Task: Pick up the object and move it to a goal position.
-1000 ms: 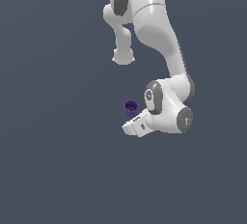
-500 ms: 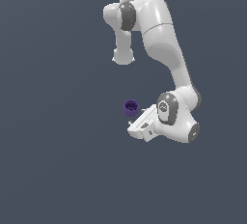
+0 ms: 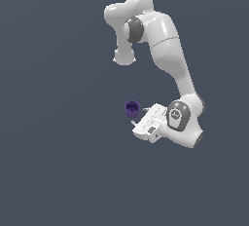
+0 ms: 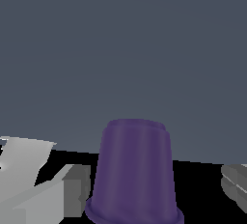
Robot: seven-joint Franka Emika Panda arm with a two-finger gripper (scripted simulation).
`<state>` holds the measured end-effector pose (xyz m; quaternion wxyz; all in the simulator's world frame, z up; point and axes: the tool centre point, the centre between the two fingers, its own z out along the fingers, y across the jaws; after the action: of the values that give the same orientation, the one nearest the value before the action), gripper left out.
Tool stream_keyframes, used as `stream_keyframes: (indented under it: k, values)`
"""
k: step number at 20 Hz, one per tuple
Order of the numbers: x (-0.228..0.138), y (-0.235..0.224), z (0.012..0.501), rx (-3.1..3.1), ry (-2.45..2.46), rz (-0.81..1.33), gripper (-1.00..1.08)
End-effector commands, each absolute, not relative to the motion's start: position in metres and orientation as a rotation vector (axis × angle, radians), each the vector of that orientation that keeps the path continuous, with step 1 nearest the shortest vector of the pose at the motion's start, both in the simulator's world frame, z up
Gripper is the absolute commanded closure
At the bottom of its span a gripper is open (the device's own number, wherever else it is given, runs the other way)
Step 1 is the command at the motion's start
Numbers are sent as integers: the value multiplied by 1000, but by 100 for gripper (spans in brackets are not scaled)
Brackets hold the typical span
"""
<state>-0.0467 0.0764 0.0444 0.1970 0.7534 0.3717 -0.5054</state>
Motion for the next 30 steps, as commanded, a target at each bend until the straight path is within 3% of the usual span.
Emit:
stream_keyframes:
  k: [1,30]
  values:
    - [-50,78,44,2069,1042,-1453,-100]
    - [-72,64,36,2003,1041,-1513,-100]
